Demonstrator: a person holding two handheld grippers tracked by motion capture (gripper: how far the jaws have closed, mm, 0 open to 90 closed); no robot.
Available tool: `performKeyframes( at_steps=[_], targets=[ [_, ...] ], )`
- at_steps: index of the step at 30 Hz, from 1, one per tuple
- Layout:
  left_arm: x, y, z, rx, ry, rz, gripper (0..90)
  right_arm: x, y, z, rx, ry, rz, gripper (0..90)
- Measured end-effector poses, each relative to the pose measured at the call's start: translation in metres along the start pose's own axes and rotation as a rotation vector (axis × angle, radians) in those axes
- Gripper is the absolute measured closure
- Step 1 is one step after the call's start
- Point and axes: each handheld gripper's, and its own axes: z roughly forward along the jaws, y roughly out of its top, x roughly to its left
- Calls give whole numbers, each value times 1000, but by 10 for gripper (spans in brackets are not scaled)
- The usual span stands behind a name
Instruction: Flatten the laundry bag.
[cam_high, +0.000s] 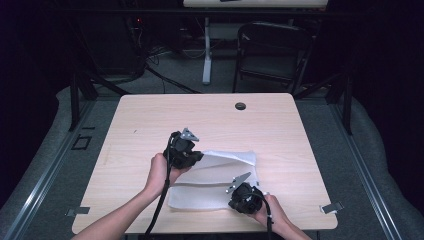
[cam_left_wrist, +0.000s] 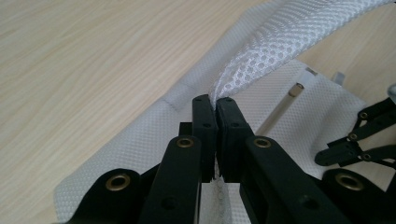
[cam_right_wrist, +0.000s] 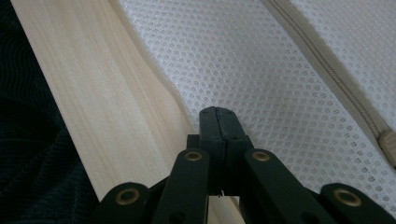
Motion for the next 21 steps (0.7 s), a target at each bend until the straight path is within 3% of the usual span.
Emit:
performKeyframes(
  at_steps=[5,21],
  targets=[
    [7,7,-2,-31,18,-4,875,0,-1,0,1,12,9,900],
    [15,26,4,-51,64,-2,876,5,-2,-1,20,46,3,900]
  ],
)
